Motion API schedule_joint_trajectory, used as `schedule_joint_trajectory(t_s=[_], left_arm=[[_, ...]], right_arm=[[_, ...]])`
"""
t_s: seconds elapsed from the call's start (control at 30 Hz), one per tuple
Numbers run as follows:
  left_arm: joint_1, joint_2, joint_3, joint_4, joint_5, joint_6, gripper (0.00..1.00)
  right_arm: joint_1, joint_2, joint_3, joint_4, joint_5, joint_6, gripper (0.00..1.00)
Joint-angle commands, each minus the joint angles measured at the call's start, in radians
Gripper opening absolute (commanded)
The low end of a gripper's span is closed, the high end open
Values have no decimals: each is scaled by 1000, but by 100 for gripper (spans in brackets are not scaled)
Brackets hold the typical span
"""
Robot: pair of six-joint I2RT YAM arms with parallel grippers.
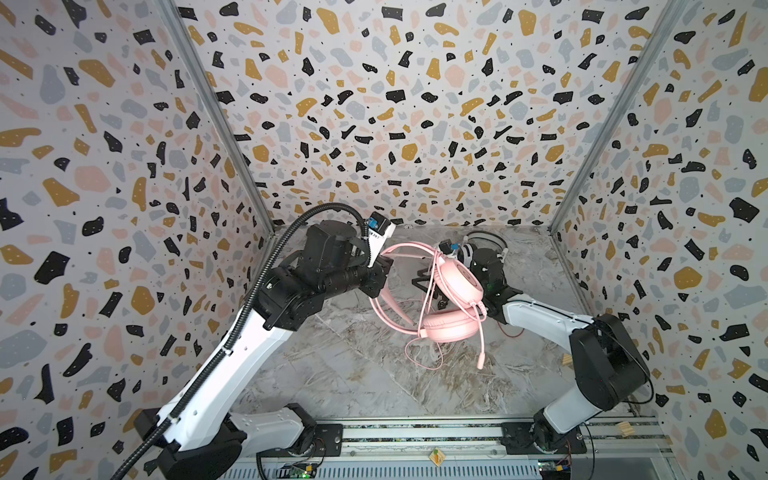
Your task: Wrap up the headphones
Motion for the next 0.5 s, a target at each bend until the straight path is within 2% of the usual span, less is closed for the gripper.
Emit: schedule_joint_trajectory(t_s=[0.0, 0.2, 0.3, 0.47], left_arm=[[8, -2, 78, 68, 15, -64, 0], [26, 10, 109, 118, 29, -124, 0], [49, 23, 140, 120, 11, -143, 0], [125, 35, 168, 146, 15, -197, 0]], right_arm=[[37, 11, -36, 146, -22, 61, 49], [63, 71, -139, 315, -18, 132, 39], [79, 103, -183, 397, -27, 172, 29], [96, 109, -282, 480, 2, 195, 25]])
